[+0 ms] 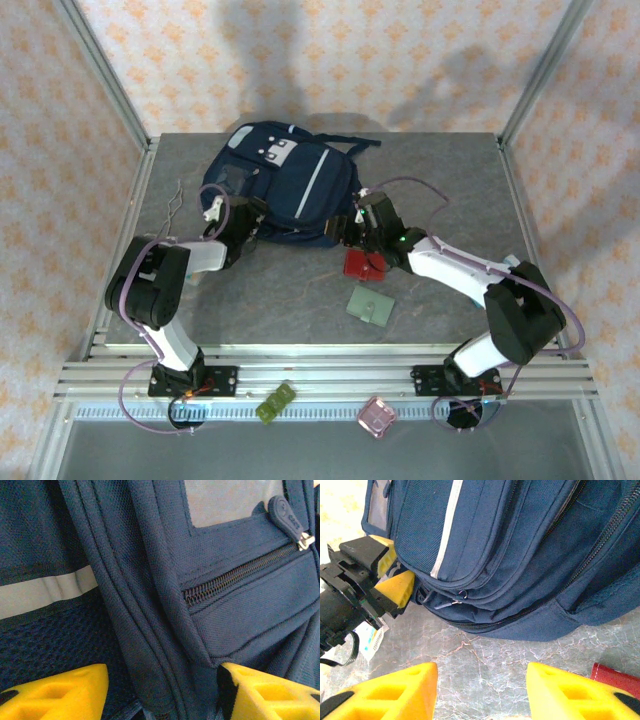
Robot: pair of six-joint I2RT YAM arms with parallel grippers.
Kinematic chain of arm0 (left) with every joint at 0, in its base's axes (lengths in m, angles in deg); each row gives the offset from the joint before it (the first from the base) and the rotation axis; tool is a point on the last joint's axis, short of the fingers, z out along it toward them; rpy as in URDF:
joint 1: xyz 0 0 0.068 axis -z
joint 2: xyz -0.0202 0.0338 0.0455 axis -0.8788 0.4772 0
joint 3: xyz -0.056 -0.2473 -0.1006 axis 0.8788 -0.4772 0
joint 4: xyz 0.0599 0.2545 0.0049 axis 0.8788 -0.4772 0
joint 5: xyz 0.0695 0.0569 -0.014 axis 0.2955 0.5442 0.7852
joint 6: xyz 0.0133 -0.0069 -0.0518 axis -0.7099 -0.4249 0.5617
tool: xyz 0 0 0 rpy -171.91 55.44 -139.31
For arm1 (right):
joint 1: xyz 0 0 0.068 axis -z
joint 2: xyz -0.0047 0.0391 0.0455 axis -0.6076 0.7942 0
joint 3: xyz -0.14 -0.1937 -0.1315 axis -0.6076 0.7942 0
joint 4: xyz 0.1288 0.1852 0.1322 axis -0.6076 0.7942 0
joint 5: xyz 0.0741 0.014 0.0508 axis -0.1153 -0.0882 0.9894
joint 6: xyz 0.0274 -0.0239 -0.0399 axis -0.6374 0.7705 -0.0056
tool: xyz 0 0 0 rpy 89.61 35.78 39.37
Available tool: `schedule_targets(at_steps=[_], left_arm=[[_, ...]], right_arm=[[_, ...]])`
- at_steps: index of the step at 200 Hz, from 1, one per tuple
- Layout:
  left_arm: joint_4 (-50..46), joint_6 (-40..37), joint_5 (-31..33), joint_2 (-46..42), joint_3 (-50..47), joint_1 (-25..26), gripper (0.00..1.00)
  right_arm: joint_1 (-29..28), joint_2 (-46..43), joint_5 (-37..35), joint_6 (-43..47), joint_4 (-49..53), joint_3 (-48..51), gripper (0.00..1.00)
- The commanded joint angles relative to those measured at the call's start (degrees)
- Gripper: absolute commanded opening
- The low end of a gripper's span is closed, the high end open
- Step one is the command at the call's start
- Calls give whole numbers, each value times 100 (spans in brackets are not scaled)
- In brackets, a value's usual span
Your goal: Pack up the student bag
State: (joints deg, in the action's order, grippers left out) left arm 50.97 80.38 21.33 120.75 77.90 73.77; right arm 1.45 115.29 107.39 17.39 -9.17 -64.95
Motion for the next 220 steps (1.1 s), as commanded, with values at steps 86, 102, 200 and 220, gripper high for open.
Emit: schedule_targets(at_steps=[86,102,200,220], left_arm=[[-990,-90,-170,653,1176,-60,0],[-943,-2,-376,379,1104,-57,0],[-1163,223,-744,-1140,903,178,0],[-1050,305,-800,-1158,813,213,0]], right_arm=[[-90,9,-52,-60,-164,3,50],[-158,168,-28,-27,-92,-121,50],[-851,1624,-191,-110,254,-1765,51],[-848,1995,-667,-316,671,-2295,51]])
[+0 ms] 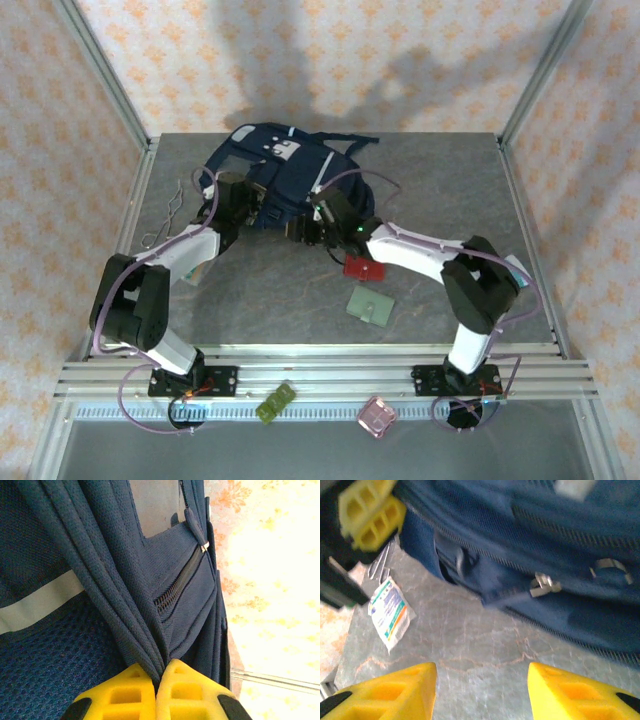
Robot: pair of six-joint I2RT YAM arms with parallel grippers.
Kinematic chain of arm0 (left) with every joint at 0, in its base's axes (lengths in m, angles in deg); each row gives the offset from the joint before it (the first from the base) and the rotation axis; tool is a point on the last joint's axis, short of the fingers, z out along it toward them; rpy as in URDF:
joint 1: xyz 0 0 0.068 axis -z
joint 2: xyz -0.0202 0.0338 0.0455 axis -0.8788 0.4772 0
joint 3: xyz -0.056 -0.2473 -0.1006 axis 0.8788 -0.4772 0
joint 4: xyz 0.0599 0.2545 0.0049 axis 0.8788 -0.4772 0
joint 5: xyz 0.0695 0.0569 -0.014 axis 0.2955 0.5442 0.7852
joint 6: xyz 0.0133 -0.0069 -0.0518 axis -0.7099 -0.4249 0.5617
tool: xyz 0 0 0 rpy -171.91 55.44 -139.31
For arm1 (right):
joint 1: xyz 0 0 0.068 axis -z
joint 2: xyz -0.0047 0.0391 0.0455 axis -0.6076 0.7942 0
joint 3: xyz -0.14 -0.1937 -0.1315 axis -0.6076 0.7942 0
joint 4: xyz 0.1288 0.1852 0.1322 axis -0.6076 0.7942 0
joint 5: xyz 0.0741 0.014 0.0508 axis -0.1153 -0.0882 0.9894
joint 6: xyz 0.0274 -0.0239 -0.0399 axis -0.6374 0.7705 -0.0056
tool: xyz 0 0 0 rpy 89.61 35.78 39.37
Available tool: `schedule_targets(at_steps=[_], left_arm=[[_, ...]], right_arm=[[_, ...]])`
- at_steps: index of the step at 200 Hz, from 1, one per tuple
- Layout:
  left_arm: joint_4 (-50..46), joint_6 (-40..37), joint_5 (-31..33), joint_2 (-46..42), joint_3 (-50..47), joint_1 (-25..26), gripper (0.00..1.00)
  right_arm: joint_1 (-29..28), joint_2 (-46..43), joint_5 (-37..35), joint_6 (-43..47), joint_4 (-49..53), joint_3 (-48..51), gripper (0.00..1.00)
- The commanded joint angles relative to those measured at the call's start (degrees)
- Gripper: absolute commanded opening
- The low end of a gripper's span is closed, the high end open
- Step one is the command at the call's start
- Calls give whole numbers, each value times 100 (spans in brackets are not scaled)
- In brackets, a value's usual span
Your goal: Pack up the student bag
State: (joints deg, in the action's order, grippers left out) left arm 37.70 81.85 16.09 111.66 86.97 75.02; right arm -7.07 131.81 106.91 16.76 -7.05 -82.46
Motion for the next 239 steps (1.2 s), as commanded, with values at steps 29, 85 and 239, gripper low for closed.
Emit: schedule_targets(at_steps=[29,85,239], left_arm=[[460,270,-332,-270,-207,142,0],[660,332,-357,-324,-248,160,0],[849,433,-419,-327,-215,160,0]], right_arm=[[2,1003,-1373,-619,1456,-1436,50],[-62,1382,-2000,-979,2214,-1962,50],[-187,1573,-2263,-786,2302,-2219,26]])
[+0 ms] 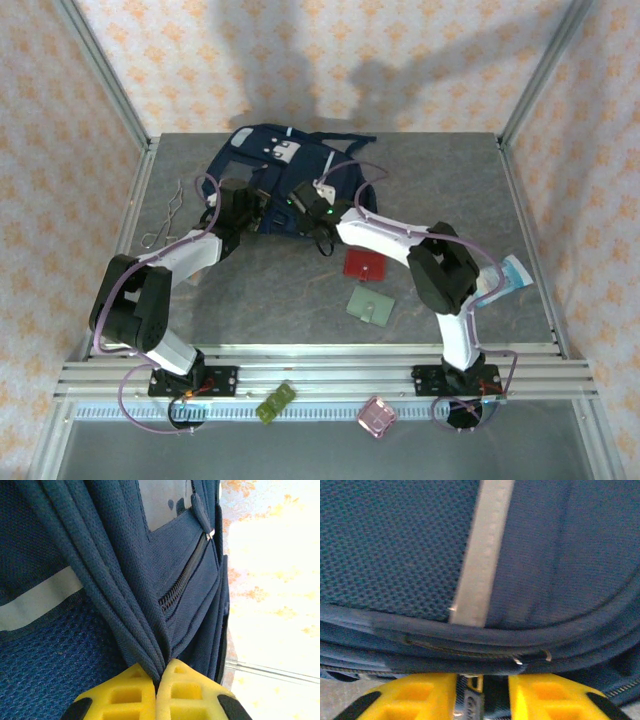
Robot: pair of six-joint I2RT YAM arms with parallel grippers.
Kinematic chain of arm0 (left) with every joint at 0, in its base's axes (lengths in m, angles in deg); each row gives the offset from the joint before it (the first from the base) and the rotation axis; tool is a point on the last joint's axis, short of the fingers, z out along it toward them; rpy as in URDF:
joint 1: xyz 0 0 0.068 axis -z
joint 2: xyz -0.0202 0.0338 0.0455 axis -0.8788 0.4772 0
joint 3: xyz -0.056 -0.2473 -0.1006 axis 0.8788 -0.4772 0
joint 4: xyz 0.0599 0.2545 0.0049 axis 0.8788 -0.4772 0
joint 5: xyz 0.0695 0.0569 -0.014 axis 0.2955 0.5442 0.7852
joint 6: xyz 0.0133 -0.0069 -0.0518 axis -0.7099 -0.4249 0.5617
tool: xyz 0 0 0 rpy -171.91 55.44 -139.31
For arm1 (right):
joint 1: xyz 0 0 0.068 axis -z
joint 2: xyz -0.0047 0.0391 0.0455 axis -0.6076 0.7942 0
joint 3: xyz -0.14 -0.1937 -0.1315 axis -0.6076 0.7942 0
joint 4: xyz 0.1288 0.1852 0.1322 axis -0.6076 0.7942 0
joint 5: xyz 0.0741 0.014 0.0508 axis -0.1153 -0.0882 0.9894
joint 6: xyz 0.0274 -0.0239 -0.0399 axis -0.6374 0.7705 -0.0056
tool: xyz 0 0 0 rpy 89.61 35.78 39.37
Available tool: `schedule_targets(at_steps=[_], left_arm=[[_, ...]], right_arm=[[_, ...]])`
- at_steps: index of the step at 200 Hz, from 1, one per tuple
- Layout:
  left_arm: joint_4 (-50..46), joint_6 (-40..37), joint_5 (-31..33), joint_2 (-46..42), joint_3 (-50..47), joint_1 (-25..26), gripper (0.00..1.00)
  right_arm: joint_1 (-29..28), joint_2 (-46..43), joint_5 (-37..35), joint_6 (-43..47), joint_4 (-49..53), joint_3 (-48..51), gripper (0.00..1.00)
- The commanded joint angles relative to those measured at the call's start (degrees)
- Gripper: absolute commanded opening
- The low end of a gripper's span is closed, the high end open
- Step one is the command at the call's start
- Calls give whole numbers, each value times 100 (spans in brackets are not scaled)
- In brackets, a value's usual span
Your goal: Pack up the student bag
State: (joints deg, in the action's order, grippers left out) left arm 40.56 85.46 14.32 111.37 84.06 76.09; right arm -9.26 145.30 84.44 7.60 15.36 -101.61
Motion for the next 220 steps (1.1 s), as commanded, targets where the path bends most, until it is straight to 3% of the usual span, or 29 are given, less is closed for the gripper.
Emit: schedule_targets(at_steps=[1,16,33,44,125,220], left_arm=[[567,75,-242,-300,74,53,0],[587,76,-233,-294,56,53,0],[624,86,-233,-269,48,44,0],[648,92,-233,-251,38,35,0],[562,-51,-212,-305,-56,-104,0],[272,-430,-84,-320,-115,-237,0]], right_arm=[[29,221,-7,133,62,-305,26],[27,227,111,167,45,-259,10],[29,151,151,176,98,-172,7],[35,68,114,205,97,-64,0],[324,-513,-95,752,262,644,0],[950,-951,-1831,1785,542,1214,0]])
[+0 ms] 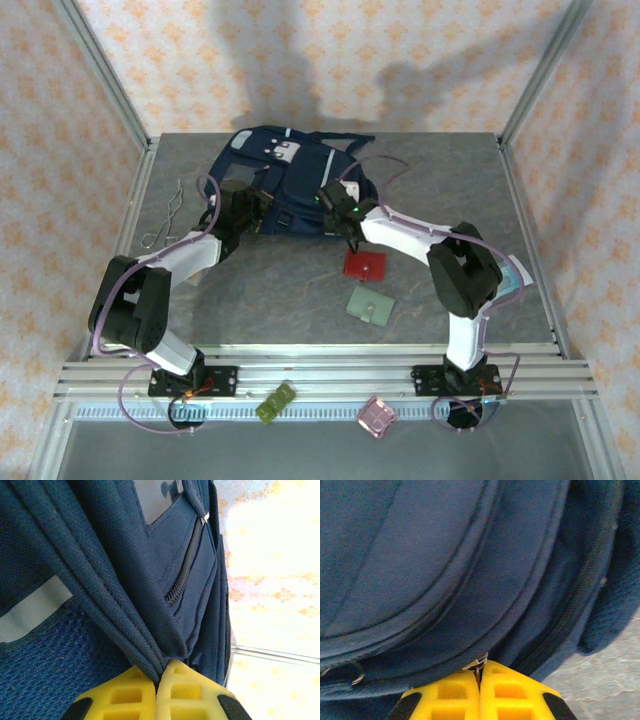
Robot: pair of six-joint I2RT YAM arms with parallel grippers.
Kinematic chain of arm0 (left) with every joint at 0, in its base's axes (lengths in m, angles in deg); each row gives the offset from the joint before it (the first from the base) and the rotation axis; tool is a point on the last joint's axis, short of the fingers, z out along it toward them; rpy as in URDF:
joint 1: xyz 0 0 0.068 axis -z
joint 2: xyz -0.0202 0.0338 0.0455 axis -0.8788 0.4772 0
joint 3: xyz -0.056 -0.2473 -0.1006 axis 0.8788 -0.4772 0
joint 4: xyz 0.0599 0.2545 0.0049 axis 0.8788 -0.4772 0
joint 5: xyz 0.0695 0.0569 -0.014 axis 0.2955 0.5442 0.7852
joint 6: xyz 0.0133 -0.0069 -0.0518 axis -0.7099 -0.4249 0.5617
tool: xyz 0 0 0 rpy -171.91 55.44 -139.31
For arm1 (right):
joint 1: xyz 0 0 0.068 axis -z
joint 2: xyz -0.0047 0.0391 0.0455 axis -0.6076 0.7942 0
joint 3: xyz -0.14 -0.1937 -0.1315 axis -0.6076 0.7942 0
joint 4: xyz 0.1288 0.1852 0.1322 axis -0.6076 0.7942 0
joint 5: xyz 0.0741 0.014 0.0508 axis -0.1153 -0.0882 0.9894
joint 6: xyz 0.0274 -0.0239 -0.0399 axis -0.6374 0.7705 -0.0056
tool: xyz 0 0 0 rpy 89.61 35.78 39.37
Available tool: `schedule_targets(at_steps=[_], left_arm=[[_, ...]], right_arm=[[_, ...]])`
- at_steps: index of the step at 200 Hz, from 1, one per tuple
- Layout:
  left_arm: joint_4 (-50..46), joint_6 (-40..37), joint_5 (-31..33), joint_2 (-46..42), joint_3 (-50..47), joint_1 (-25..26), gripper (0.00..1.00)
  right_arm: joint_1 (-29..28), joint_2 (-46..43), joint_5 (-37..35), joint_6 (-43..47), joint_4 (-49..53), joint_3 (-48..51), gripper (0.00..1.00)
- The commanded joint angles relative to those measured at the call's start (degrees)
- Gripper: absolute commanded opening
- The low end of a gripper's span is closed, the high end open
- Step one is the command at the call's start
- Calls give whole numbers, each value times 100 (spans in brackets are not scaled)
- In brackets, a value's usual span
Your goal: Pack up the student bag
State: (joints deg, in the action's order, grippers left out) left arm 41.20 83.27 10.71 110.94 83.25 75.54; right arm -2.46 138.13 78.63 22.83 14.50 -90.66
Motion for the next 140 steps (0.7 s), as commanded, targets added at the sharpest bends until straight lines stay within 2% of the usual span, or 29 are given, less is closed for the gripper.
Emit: schedule_targets(at_steps=[1,27,57,105,125,140], left_arm=[[209,-217,273,-271,-32,-183,0],[129,-523,188,-36,234,-178,0],[-451,-1427,341,553,1076,-183,0],[-948,-1939,576,1127,1992,-202,0],[-749,-1848,448,895,1754,-204,29],[-617,-1742,346,558,1376,-195,41]], right_arm=[[270,-243,-1243,268,607,119,0],[190,-703,-567,639,-22,353,0],[-29,-1355,844,901,-1047,980,0],[-701,-990,1873,645,-1569,778,0],[-721,-793,2017,498,-1680,652,0],[-719,-731,1982,451,-1738,599,0]])
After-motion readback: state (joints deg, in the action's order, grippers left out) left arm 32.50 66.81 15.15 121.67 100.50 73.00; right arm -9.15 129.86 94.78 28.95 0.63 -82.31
